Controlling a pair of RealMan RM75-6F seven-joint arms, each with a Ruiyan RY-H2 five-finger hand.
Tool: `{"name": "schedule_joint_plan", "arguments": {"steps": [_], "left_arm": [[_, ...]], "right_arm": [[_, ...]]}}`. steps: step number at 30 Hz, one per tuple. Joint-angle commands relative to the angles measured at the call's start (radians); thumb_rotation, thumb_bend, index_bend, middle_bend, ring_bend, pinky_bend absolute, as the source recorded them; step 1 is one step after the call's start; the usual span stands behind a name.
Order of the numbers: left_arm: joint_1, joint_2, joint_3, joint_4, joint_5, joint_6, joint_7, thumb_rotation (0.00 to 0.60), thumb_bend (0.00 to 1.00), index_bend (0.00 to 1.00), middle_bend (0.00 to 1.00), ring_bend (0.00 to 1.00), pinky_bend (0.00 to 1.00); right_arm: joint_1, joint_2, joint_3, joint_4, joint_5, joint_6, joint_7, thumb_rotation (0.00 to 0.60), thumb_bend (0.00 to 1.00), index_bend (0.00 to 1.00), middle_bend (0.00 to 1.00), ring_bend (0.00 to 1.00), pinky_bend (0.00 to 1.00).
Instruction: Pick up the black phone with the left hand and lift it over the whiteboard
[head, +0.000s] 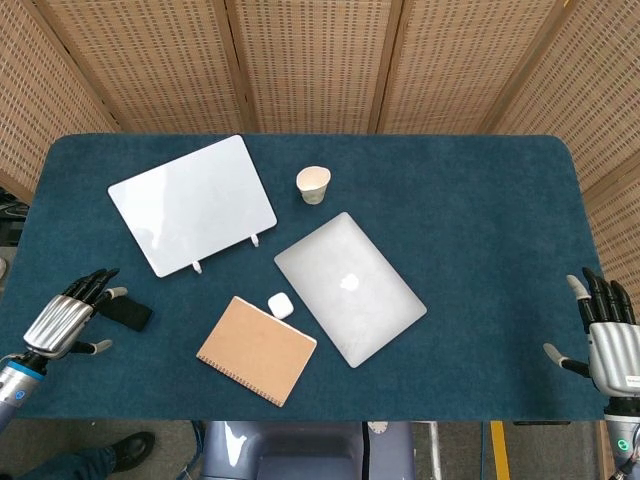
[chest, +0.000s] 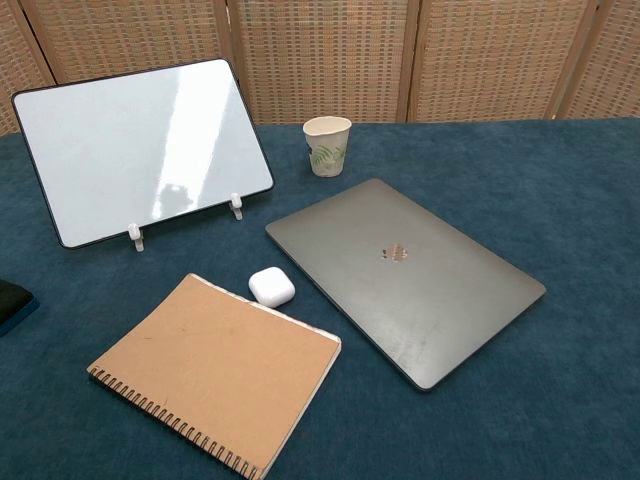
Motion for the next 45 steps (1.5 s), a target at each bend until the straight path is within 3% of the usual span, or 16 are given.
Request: {"name": "schedule_joint_plan", "arguments": {"steps": [1,17,21,38,41,45], "left_arm": [[-0.032,-0.041,0.017,0.068,0.015,-0.046,0.0,0.6,0.0,0.22,0.06,0.06,0.15],[-0.08,-0.104,0.01,0.126,-0.035,-0.147,0.002,0.6,0.0,0.24,0.08,0.09,0.18],[-0.084,-0.115,0.009,0.134,-0.045,-0.158,-0.002,0.6,0.02,0.28,0.14,0.16,0.23],[-0.097,-0.142,0.017,0.118,-0.068,-0.198,0.014,0.6,0.07,0.41,0.26,0.25,0.32],[-0.096,-0.145,0.014,0.111,-0.074,-0.197,0.03,0.6,0.11,0.45,0.31,0.3,0.38],[-0.09,-0.157,0.008,0.117,-0.074,-0.167,0.052,0.6,0.21,0.59,0.43,0.42,0.52]], "right_arm": [[0.004,-0.003,-0.001,0.002,0.005,-0.011,-0.007,0.6,0.0,0.0,0.0,0.0,0.0],[0.01,0.002,0.001,0.002,0.019,-0.033,0.009,0.6,0.0,0.0,0.0,0.0,0.0],[0.012,0.001,0.0,0.002,0.022,-0.039,0.008,0.6,0.0,0.0,0.0,0.0,0.0],[0.015,0.006,0.0,0.003,0.026,-0.05,0.026,0.6,0.0,0.0,0.0,0.0,0.0],[0.016,0.007,0.0,0.003,0.026,-0.053,0.03,0.6,0.0,0.0,0.0,0.0,0.0],[0.016,0.009,0.0,0.004,0.026,-0.053,0.035,0.6,0.0,0.0,0.0,0.0,0.0]]}}
